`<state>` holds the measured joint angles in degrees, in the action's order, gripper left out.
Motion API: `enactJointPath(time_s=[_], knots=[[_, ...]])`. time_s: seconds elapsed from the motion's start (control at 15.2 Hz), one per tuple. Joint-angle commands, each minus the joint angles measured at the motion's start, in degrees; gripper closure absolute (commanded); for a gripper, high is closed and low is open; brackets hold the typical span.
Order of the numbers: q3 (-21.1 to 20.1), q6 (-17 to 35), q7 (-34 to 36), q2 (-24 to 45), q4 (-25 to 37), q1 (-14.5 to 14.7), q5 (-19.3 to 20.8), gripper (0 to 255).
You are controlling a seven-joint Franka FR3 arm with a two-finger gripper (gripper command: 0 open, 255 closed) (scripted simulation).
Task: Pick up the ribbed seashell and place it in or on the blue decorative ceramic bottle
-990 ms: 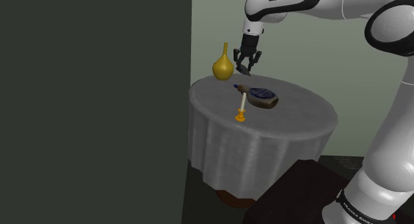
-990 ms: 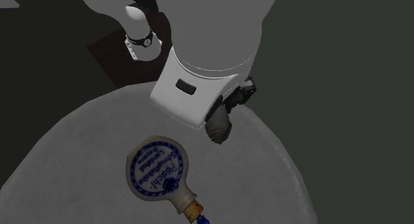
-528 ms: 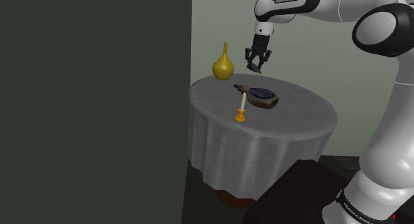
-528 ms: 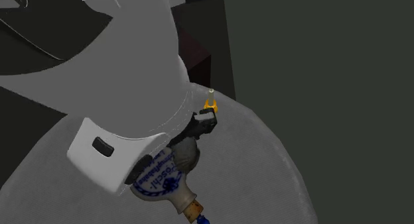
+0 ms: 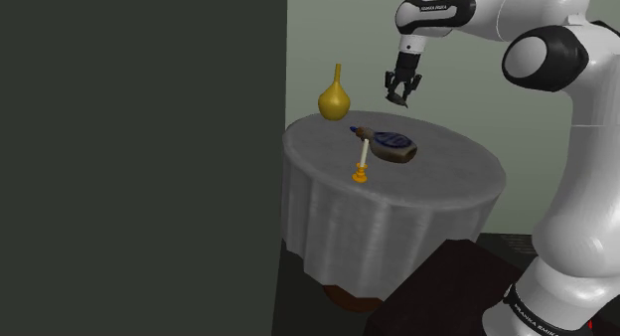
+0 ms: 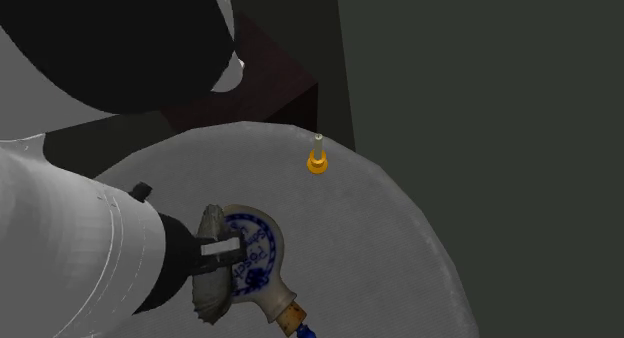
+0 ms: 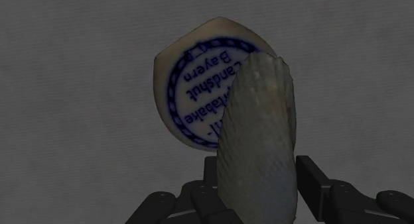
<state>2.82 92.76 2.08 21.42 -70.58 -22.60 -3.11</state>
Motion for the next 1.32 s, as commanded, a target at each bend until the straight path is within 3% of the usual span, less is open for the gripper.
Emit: enactJointPath(time_s=[0.0,0.86,1.25], knots=[[0.5,-1.4,-1.9,2.1,3.5,-1.4,-0.3,255],[0.5,9.7,-2.3,0.4,-9.4,-1.2,-0.3,255],[0.5,9.7,-2.3,0.4,-9.4,-1.2,-0.3,255]])
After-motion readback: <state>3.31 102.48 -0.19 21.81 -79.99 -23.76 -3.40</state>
